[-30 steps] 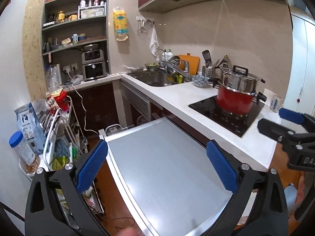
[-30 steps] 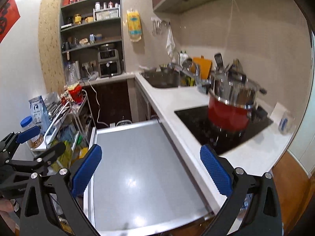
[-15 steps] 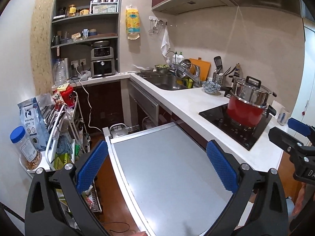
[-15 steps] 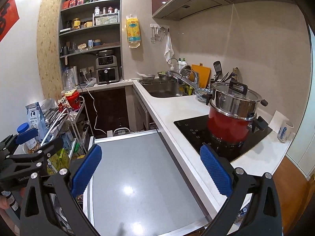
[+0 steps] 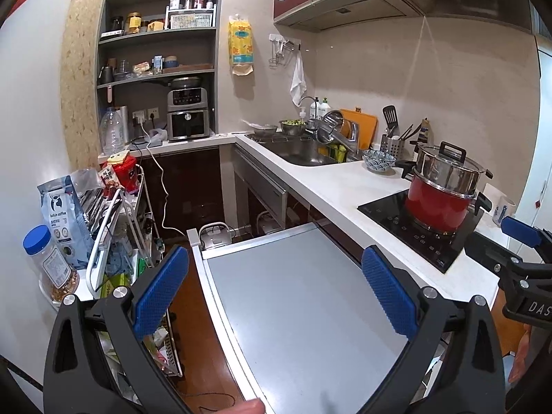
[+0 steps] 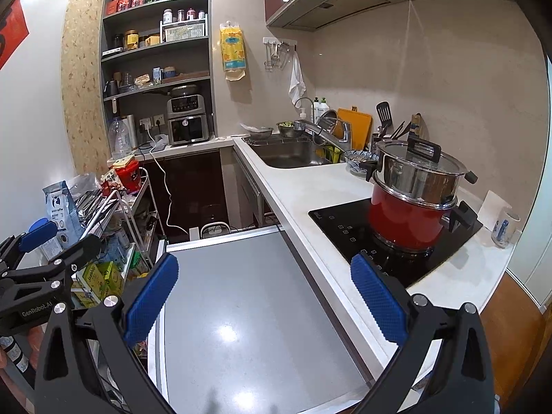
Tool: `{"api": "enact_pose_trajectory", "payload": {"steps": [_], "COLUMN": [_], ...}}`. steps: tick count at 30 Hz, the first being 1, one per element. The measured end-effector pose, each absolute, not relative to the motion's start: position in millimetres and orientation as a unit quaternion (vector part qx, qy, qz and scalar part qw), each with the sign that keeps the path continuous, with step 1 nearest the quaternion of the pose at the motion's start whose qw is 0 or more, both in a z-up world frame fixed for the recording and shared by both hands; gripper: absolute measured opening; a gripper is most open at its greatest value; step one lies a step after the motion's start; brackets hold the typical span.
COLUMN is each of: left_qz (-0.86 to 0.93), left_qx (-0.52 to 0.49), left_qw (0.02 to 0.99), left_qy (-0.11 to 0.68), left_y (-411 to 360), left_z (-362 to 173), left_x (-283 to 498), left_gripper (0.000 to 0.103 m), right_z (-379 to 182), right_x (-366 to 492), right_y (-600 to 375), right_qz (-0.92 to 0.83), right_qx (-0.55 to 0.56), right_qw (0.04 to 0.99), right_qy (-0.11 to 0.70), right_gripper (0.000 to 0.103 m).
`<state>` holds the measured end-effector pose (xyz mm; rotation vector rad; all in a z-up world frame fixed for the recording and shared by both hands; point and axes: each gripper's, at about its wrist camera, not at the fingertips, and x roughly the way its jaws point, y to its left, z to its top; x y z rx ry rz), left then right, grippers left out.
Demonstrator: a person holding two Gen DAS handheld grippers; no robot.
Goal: Collect trash
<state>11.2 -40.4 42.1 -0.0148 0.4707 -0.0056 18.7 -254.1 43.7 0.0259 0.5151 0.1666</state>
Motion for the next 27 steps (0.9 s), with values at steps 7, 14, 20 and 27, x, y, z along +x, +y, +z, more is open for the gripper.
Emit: {"api": "enact_pose_trajectory", "payload": {"steps": [7, 14, 20, 27], "left_qz": [-0.001, -0.001, 0.002, 0.003], "left_qx": [-0.008, -0.009, -0.012, -0.01], "left_qw": [0.973, 0.974, 0.973, 0.973], "left_qy": [0.229, 0.228, 0.228, 0.23], "left_y": [-42, -43, -39, -38], "left_z": [44, 45, 44, 44], "left_x": [11, 10, 9, 9], "left_gripper": [0.101, 0.101, 0.101, 0.101], "right_z": [39, 40, 38, 33], "right_x": [25, 24, 25, 25], "right_y": [-253, -254, -252, -249], "right_qz": [0.084, 0.083, 0.083, 0.083], "right_qx": [0.015, 0.015, 0.016, 0.013], "right_qw": [0.963, 0.963, 0.962, 0.961], "right_qy": [0.257, 0.257, 0.259, 0.262], "right_gripper": [0.099, 0.099, 0.099, 0.099]}}
